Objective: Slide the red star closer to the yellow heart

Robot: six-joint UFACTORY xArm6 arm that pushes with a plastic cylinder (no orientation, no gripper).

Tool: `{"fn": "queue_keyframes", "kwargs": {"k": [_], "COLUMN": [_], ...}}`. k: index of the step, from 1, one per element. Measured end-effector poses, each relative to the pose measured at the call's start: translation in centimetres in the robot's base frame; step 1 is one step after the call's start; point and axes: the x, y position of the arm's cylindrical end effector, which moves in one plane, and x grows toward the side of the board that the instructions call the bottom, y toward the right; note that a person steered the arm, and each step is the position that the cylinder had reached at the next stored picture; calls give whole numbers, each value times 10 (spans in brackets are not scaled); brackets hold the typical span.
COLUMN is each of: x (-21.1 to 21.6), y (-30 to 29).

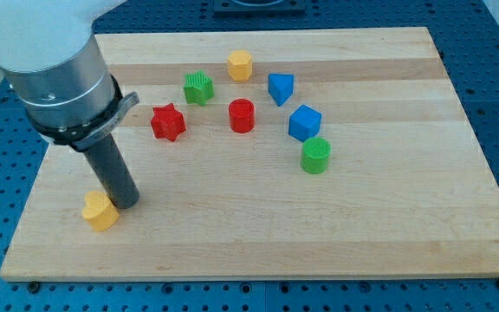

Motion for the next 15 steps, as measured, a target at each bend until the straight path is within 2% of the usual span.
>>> {"fn": "queue_keyframes", "kwargs": {"k": [3, 4, 5, 6, 8, 10, 12, 14, 15], "x": [11, -42, -109, -130, -181, -181, -152, -144, -132], "y": [-23, 8, 66, 85, 76, 60, 3, -47, -53]}}
